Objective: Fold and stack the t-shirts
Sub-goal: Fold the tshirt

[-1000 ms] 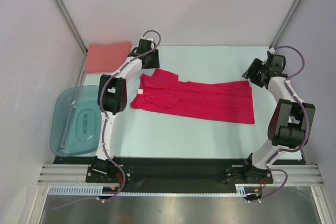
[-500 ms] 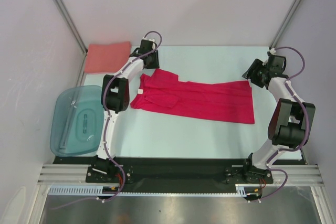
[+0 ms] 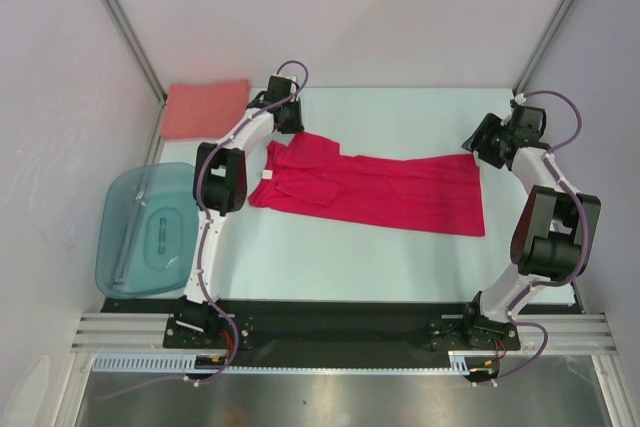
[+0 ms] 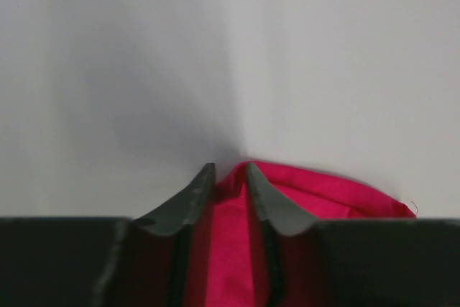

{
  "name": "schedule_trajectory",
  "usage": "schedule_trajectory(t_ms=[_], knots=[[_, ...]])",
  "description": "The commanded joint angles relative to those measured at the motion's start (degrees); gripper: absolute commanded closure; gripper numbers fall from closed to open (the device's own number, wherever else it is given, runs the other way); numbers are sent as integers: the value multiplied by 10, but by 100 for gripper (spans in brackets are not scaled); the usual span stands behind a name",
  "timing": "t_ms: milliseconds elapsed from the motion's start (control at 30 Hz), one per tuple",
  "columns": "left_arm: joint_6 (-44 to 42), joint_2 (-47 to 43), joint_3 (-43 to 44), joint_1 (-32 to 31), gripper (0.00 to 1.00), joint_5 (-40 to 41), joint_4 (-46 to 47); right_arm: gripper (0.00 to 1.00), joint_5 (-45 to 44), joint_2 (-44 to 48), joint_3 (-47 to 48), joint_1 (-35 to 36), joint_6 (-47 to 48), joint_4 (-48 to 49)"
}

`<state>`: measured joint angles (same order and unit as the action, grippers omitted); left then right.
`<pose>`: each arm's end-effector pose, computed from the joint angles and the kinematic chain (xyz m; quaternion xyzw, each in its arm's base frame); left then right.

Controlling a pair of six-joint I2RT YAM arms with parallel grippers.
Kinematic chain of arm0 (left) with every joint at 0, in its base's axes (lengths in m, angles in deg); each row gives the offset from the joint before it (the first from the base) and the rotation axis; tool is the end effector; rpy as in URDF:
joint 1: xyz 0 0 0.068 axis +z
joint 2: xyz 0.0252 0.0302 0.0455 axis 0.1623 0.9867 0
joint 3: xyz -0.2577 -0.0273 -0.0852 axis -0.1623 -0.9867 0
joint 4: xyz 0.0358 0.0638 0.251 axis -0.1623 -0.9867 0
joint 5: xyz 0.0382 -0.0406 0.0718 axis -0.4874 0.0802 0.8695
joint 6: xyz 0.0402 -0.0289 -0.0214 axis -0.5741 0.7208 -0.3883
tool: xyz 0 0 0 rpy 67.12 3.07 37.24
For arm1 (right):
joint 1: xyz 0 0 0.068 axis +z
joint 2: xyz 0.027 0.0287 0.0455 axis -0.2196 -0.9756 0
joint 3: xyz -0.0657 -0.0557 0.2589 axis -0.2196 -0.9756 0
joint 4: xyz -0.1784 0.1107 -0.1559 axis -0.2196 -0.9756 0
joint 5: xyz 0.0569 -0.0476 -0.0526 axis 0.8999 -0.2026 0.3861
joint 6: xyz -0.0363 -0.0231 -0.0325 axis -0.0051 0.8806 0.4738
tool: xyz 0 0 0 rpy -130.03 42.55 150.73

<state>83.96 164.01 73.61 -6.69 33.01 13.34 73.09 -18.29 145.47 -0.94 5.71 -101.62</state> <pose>0.5388 -0.1581 0.1569 0.0114 0.9310 -0.1423 0.3360 0.3685 -0.0804 0.2396 0.2024 0.8843 0.1282 0.4008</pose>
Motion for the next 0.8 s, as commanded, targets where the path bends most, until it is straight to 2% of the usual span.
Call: schedule_trajectory(t_ms=[0,33,67,100,367,500,767], knots=[[0,-11,-2,-4,76,-7,-1,38,7,-7,4,-3,-6,22],[-2,-10,1,-4,81,-6,-2,37,6,-9,5,-3,-8,21],[-3,-9,6,-5,93,-5,-8,37,3,-14,6,-3,-12,18],[-5,-9,20,-4,100,-1,-14,37,-3,-16,9,-3,-14,16],[7,-102,8,-5,100,1,-26,38,-25,-42,29,-7,-31,-32],[19,-185,-59,-13,100,1,-25,37,-11,-47,30,-7,-51,-39],[39,-295,-205,-32,100,-23,-22,35,9,-67,26,-10,-51,-39]])
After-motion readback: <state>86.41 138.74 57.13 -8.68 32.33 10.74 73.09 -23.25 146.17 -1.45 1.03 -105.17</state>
